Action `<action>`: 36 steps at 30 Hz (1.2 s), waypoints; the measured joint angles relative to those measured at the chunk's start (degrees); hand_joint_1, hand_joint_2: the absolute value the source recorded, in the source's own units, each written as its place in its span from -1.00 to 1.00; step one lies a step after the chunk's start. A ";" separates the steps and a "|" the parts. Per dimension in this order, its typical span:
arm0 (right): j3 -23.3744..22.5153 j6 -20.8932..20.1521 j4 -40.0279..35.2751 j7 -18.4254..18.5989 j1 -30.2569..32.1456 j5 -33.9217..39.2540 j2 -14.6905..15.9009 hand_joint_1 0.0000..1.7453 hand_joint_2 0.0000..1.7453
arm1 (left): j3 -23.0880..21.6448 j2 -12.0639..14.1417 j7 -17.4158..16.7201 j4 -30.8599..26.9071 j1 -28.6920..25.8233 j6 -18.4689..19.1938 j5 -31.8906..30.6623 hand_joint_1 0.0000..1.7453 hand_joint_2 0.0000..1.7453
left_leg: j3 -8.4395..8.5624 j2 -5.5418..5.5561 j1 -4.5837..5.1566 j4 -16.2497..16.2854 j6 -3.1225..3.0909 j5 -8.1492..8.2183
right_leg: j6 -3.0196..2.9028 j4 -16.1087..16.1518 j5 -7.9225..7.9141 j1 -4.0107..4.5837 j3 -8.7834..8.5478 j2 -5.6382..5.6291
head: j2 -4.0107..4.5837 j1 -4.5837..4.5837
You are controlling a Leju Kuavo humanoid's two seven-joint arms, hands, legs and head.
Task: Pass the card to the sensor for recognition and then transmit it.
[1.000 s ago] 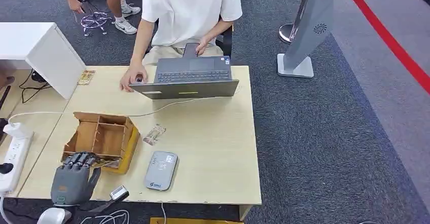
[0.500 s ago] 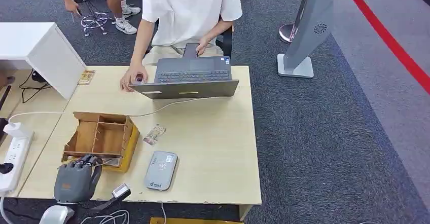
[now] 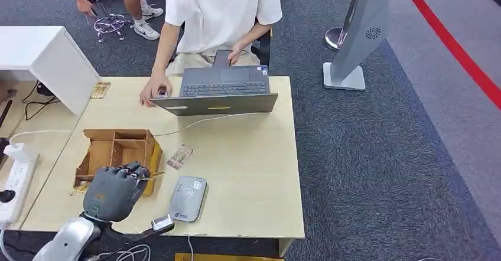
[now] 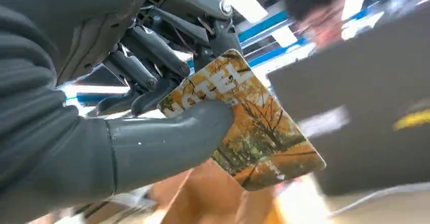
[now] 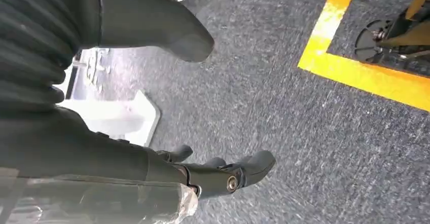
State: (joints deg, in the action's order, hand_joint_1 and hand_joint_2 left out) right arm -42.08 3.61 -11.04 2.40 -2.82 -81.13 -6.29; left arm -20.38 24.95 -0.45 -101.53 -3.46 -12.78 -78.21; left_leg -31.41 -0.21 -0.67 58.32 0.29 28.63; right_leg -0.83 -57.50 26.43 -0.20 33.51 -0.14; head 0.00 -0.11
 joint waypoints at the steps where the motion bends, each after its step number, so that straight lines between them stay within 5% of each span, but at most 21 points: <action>1: -0.22 0.02 0.00 0.00 0.02 0.17 0.00 -1.00 1.00 | -1.22 1.31 -0.11 -1.71 0.93 0.87 0.82 1.00 1.00 | 0.01 0.00 0.00 0.00 0.00 0.00 | 0.00 0.00 0.00 0.00 0.00 0.00 | 0.00 0.00; 5: -1.09 0.00 0.00 -0.22 0.17 0.13 0.00 -1.00 1.00 | -5.50 6.40 -1.36 -8.09 7.34 3.86 6.16 1.00 1.00 | -0.01 0.03 0.00 0.00 0.05 -0.08 | -0.02 -0.01 -0.01 0.01 0.01 0.05 | 0.00 -0.07; 10: -1.05 -0.20 0.00 -0.90 0.04 -1.96 0.00 -1.00 1.00 | -6.20 5.53 -4.97 -7.56 19.84 5.59 7.96 1.00 1.00 | -0.09 0.17 0.01 0.01 -0.03 -0.24 | 0.05 -0.01 -0.17 -0.01 0.01 0.20 | 0.00 -0.07; 13: -0.57 -0.35 0.00 -1.53 -0.27 -3.68 0.00 -1.00 1.00 | -5.83 3.50 -5.38 -1.58 27.72 3.46 5.94 1.00 1.00 | -0.09 0.15 0.02 0.02 -0.02 -0.33 | -0.02 -0.01 -0.29 -0.01 0.02 0.16 | 0.00 -0.07; 16: 0.66 -0.61 0.00 -1.88 -0.42 -5.31 0.00 -1.00 1.00 | -4.91 2.02 -5.69 7.82 34.17 -2.83 -1.24 1.00 1.00 | -0.07 0.13 0.02 0.02 0.03 -0.42 | 0.02 -0.01 -0.36 -0.02 0.04 0.10 | 0.00 -0.04; 21: 2.40 -2.16 0.00 -1.55 -1.11 -6.36 0.00 -1.00 1.00 | -2.44 -1.94 -4.64 26.95 43.07 -9.25 -5.17 1.00 1.00 | -0.09 0.09 0.02 0.03 0.02 -0.50 | 0.01 -0.01 -0.46 -0.02 0.09 0.03 | 0.00 -0.09; 25: 3.13 -2.43 0.00 -0.64 -1.35 -5.88 0.00 -1.00 1.00 | -1.30 -5.66 -4.81 38.61 47.61 -9.02 -4.52 1.00 1.00 | -0.13 0.13 0.02 0.03 0.02 -0.53 | 0.00 -0.01 -0.49 -0.01 0.11 0.07 | 0.00 -0.11; 30: 3.24 -2.43 -0.02 0.24 -1.39 -5.68 0.00 -1.00 1.00 | -1.22 -9.47 -4.86 45.51 50.01 -7.74 -4.34 1.00 1.00 | -0.17 0.07 0.03 0.03 0.01 -0.52 | 0.01 -0.01 -0.50 -0.03 0.12 -0.01 | 0.00 -0.02; 31: 3.21 -2.43 0.00 0.53 -1.37 -5.64 0.00 -1.00 1.00 | -1.22 -9.93 -4.86 46.14 50.20 -7.33 -3.77 -1.00 1.00 | -0.19 0.08 0.03 0.03 0.01 -0.52 | 0.01 0.00 -0.50 -0.03 0.12 0.01 | 0.00 -0.02; 36: 3.21 -2.29 0.00 0.90 -1.29 -5.14 0.02 -1.00 1.00 | -0.89 -11.61 -4.86 47.23 50.25 -6.06 -1.52 -1.00 1.00 | -0.23 0.08 0.03 0.04 -0.01 -0.50 | 0.01 0.00 -0.49 -0.03 0.17 0.01 | 0.00 -0.04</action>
State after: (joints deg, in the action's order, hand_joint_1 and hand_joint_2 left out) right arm -38.86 1.31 -11.04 3.30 -4.11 -86.27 -6.27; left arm -21.27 13.33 -5.31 -54.29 46.79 -18.84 -79.74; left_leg -31.63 -0.13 -0.64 58.35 0.27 28.13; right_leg -0.82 -57.50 25.94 -0.22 33.68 -0.13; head 0.00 -0.15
